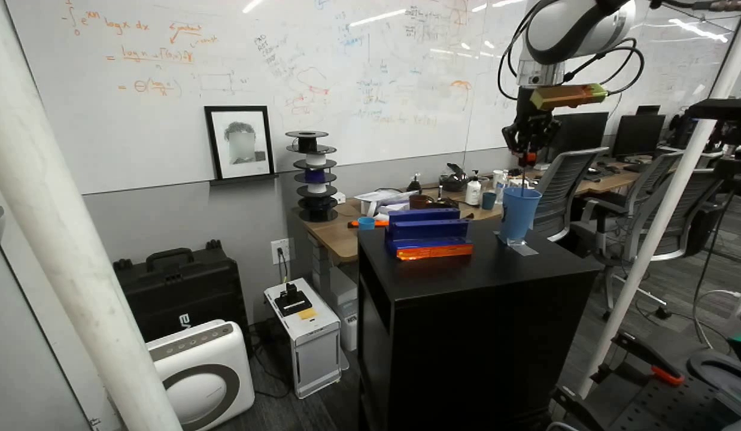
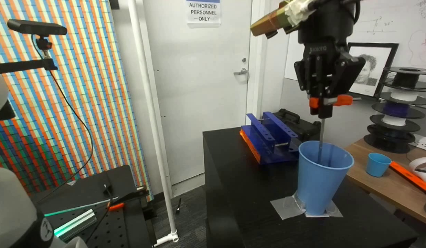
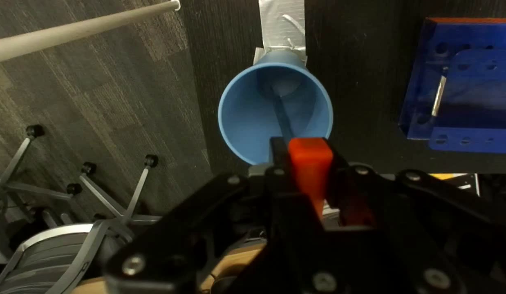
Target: Remove the screwdriver from the object and put it in the cup
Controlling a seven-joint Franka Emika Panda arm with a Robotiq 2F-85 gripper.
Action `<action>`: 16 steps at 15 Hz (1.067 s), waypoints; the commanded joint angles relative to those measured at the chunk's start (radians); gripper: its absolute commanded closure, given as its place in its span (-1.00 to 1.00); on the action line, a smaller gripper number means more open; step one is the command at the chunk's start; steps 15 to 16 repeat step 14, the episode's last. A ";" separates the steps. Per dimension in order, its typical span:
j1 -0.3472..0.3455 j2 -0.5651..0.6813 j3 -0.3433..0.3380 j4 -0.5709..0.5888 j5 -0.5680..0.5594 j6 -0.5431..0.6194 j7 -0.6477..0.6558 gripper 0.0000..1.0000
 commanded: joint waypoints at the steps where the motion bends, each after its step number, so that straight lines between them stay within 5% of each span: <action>1: 0.010 0.043 -0.005 0.025 0.028 0.010 0.010 0.08; 3: 0.010 0.033 -0.008 0.025 0.035 0.000 0.006 -0.06; 9: 0.005 -0.143 -0.009 -0.031 0.048 0.037 -0.010 -0.96; 13: 0.010 -0.282 -0.036 -0.084 0.161 0.038 -0.137 -1.00; 16: -0.005 -0.193 -0.008 -0.023 0.105 0.010 -0.061 -1.00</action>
